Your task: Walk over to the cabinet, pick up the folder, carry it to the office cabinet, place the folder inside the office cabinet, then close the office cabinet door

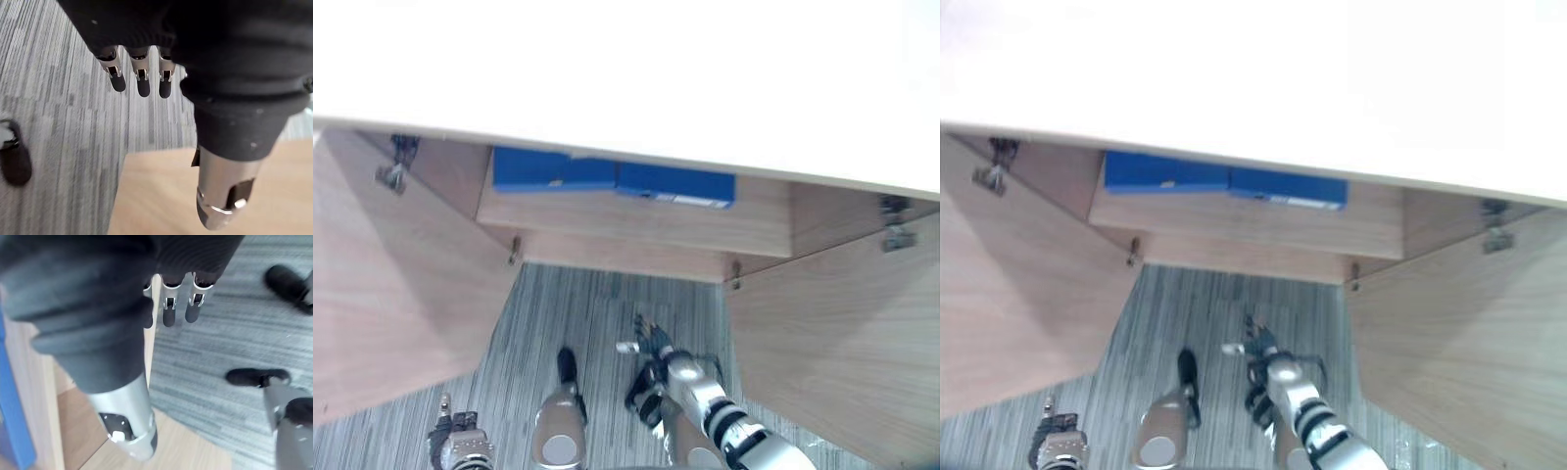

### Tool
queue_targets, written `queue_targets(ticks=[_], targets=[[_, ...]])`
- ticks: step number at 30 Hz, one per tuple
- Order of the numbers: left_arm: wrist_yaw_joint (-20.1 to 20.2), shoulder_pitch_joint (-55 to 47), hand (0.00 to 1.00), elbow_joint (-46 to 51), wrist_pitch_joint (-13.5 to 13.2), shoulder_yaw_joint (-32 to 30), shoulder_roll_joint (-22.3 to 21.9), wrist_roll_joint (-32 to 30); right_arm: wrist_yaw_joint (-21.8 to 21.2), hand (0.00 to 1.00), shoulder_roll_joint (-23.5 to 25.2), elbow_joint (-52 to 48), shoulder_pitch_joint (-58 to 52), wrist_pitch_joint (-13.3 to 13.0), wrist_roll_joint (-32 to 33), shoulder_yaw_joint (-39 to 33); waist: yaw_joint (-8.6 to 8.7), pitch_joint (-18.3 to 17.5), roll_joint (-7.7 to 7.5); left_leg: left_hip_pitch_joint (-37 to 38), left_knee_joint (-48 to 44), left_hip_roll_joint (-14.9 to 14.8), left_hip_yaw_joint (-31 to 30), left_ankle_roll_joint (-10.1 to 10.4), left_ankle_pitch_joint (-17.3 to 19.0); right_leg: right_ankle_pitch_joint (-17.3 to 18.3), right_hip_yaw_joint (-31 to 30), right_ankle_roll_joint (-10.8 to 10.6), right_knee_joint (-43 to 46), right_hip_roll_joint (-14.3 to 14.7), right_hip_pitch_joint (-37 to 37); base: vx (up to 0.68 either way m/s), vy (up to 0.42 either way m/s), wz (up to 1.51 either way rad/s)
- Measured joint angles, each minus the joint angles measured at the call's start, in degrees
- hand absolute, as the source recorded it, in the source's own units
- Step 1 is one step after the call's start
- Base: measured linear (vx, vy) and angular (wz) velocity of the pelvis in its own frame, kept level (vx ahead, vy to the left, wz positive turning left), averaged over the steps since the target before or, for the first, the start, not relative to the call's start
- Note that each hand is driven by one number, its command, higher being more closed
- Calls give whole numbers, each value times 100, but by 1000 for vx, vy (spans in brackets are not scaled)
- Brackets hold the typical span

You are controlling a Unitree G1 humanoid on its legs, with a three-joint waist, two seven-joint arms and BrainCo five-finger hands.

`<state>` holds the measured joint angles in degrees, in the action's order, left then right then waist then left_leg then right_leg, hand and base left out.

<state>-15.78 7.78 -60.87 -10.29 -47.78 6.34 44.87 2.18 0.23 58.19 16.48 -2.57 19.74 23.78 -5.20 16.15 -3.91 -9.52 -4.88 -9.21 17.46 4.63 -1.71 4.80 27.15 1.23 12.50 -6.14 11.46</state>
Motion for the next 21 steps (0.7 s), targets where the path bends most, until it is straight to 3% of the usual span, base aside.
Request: queue_targets(ticks=[4, 8, 12, 14, 15, 16, 17, 18, 21], targets=[[57, -214, 0, -9, -12, 273, -204, -160, -208, 0, -55, 806, -574, 8, -197, -517, 132, -495, 15, 590, 333, 37, 303, 7, 2, -201, -295, -91, -497, 150, -455, 92, 19, -41], [183, -589, 0, -46, -7, 429, -408, -544, -202, 0, -44, 1112, -1091, -30, -310, -1810, 241, -864, 113, 1129, 501, 103, 626, 80, 58, -451, -667, -163, -967, 237, -888, 18, 15, -46], [377, -815, 0, 28, 92, 1108, -501, -1602, -84, 0, -12, 1117, -1210, -74, -810, -2684, 288, -1021, 213, 1311, 70, 70, 811, 76, 289, -694, -1184, -142, -1247, 323, -1062, -72, 4, -55], [457, -934, 0, 93, 106, 1391, -557, -2012, -74, 0, -86, 1124, -1221, -72, -1026, -2710, 257, -1020, 219, 1197, -502, 47, 263, -136, 467, -765, -1597, -102, -1208, 319, -1058, -97, -39, -109], [504, -999, 0, 92, 106, 1624, -657, -2320, -71, 0, -202, 1126, -1254, -66, -1191, -2715, 240, -1040, 337, 1139, -704, 136, -617, -146, 753, -820, -1903, -156, -1238, 372, -1041, -115, -46, -132], [512, -1071, 0, 85, 106, 1780, -724, -2460, -69, 0, -300, 1123, -1299, -65, -1231, -2732, 245, -1092, 429, 1161, -712, 139, -974, -109, 855, -837, -2035, -165, -1301, 447, -998, -155, 11, -125], [532, -1150, 0, 67, 122, 2053, -805, -2675, -67, 0, -415, 1104, -1391, -66, -1283, -2856, 275, -1225, 622, 1196, -631, 58, -1175, -55, 1028, -890, -2197, -161, -1383, 577, -910, -185, 115, -117], [614, -1099, 0, 67, 139, 2528, -847, -3009, -30, 0, -538, 1085, -1459, -55, -1390, -3115, 344, -1301, 740, 1369, -358, 49, -1018, 85, 1163, -1000, -2458, -218, -1517, 647, -828, -164, 138, -110], [705, -937, 0, 64, 139, 3220, -772, -3603, 70, 0, -576, 1053, -1613, -15, -1405, -3458, 455, -1305, 690, 1487, -160, 162, -443, 48, 1185, -1305, -2975, -292, -1790, 608, -748, -97, 138, -101]])
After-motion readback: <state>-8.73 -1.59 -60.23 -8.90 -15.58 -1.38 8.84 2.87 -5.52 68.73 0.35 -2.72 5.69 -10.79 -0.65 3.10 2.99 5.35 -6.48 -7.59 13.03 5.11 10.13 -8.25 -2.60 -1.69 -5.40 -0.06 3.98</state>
